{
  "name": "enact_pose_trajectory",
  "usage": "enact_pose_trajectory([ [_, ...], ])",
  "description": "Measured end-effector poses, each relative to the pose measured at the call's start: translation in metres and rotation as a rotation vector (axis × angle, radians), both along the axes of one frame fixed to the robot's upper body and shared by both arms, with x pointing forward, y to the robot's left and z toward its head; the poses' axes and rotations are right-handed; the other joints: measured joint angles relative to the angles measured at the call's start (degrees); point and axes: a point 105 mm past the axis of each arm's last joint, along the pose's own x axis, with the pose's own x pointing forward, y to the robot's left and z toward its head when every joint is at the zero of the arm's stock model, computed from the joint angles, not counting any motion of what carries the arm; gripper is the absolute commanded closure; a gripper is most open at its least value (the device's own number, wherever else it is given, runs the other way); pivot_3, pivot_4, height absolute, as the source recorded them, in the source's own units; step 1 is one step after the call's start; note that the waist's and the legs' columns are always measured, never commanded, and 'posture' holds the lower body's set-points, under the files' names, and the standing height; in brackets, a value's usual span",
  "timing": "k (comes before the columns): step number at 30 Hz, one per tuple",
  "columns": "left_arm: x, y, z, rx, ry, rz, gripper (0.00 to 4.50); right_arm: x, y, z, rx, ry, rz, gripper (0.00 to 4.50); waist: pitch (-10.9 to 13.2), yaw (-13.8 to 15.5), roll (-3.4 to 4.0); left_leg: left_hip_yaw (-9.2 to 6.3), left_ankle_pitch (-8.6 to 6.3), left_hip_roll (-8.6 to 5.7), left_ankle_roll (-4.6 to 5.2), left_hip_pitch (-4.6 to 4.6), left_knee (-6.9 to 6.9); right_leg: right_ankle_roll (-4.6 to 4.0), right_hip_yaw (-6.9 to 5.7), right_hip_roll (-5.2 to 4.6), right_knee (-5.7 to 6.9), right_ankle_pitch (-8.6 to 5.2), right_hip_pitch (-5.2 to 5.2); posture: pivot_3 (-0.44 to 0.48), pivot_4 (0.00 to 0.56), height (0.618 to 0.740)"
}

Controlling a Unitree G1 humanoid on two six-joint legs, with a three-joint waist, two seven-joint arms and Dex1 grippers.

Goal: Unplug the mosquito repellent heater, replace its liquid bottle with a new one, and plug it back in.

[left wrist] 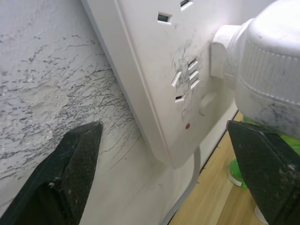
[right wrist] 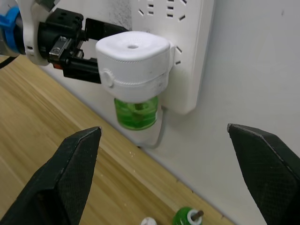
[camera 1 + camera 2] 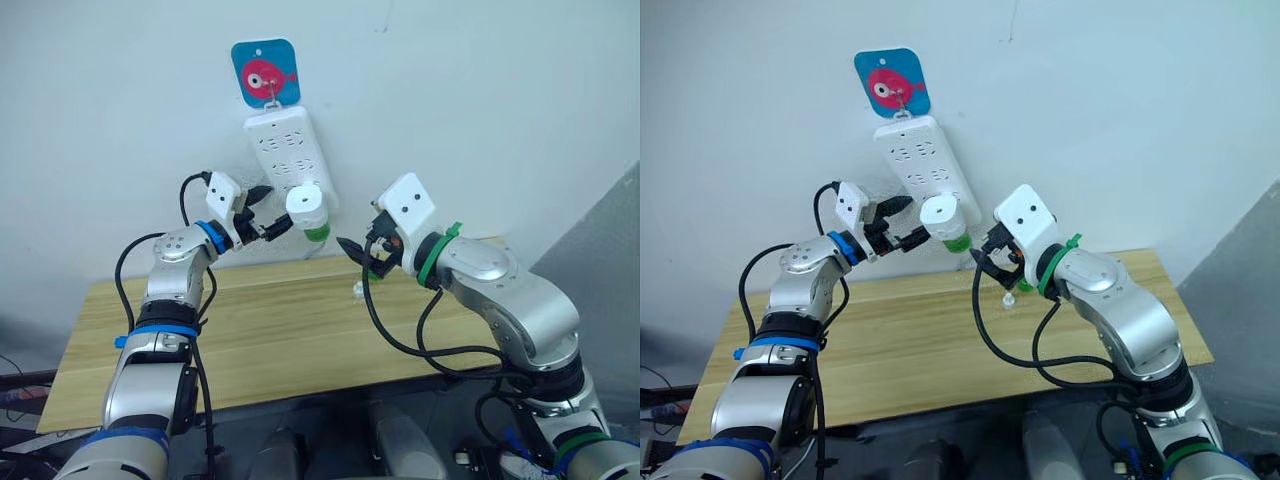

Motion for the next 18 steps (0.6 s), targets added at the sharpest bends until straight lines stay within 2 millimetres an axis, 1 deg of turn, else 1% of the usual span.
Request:
enact_pose_trajectory([
  [2,-0.005,0.009,0.000,0.010,-0.002,0.015,0.01,-0.003,0.000,-0.001,-0.005,0.002,0.021,0.00,0.00,-0.55,0.00,0.05,0.00,0.06,0.00,0.05,-0.05,-0.03,0.05,0.21,0.01,0.01,-0.04,-0.151,0.134,0.740],
  [4,-0.014,0.025,0.003,0.027,-0.017,0.047,0.01,-0.007,-0.001,0.000,-0.011,-0.007,0.048,0.00,0.00,-1.33,0.00,0.07,-0.01,0.25,-0.01,0.04,-0.31,-0.06,0.13,0.34,0.01,0.00,-0.17,-0.143,0.134,0.740],
  [6,-0.023,0.043,0.007,0.034,-0.031,0.085,0.01,-0.008,-0.002,-0.001,-0.006,-0.009,0.066,0.00,-0.02,-1.40,-0.02,0.08,0.01,0.54,-0.02,0.11,-0.69,-0.08,0.18,0.33,0.00,0.01,-0.29,-0.126,0.134,0.740],
  [7,-0.028,0.050,0.010,0.040,-0.033,0.099,0.00,-0.009,-0.001,-0.001,-0.003,-0.007,0.077,0.17,-0.02,-1.33,-0.02,0.07,0.01,0.63,-0.03,0.07,-0.76,-0.14,0.19,0.33,0.00,-0.01,-0.33,-0.126,0.134,0.740],
  [8,-0.036,0.057,0.011,0.049,-0.032,0.107,0.00,-0.011,0.000,-0.001,0.002,-0.007,0.096,0.37,-0.02,-1.23,-0.02,0.06,0.01,0.68,-0.04,-0.01,-0.81,-0.31,0.16,0.35,-0.01,-0.03,-0.44,-0.104,0.135,0.740],
  [9,-0.044,0.061,0.011,0.053,-0.026,0.099,0.00,-0.013,0.002,-0.001,0.006,-0.012,0.114,0.58,-0.03,-1.09,-0.01,0.06,0.00,0.69,-0.05,-0.19,-0.83,-0.52,0.15,0.35,0.01,0.01,-0.64,-0.094,0.136,0.740],
  [11,-0.061,0.061,0.006,0.044,0.008,0.072,0.00,-0.016,0.005,0.000,0.014,-0.012,0.148,1.29,-0.04,-0.53,-0.01,0.10,-0.02,0.71,-0.10,-0.51,-0.85,-0.61,0.18,0.33,-0.02,0.04,-0.98,-0.082,0.138,0.740],
  [12,-0.075,0.060,0.001,0.045,0.042,0.049,0.00,-0.019,0.007,0.000,0.022,-0.012,0.175,1.63,-0.05,-0.30,-0.04,0.14,-0.08,0.77,-0.21,-0.66,-0.85,-0.61,0.21,0.33,-0.08,0.04,-1.09,-0.066,0.137,0.740],
  [13,-0.087,0.057,-0.002,0.049,0.070,0.017,0.00,-0.020,0.009,-0.001,0.025,-0.011,0.191,2.07,-0.05,0.17,-0.04,0.16,-0.11,0.78,-0.26,-0.73,-0.85,-0.62,0.19,0.31,-0.14,0.03,-1.11,-0.059,0.138,0.740],
  [15,-0.105,0.052,-0.001,0.044,0.097,-0.017,0.00,-0.023,0.012,-0.001,0.031,-0.015,0.222,2.79,-0.06,1.24,-0.06,0.16,-0.12,0.77,-0.28,-0.82,-0.84,-0.62,0.17,0.27,-0.28,0.03,-1.14,-0.052,0.138,0.740],
  [18,-0.135,0.039,0.000,0.022,0.134,-0.063,0.00,-0.027,0.018,-0.004,0.039,-0.017,0.259,4.00,-0.07,2.89,-0.08,0.26,-0.09,0.67,-0.34,-0.78,-0.81,-0.62,0.16,0.09,-0.31,0.03,-1.09,-0.037,0.138,0.740],
])
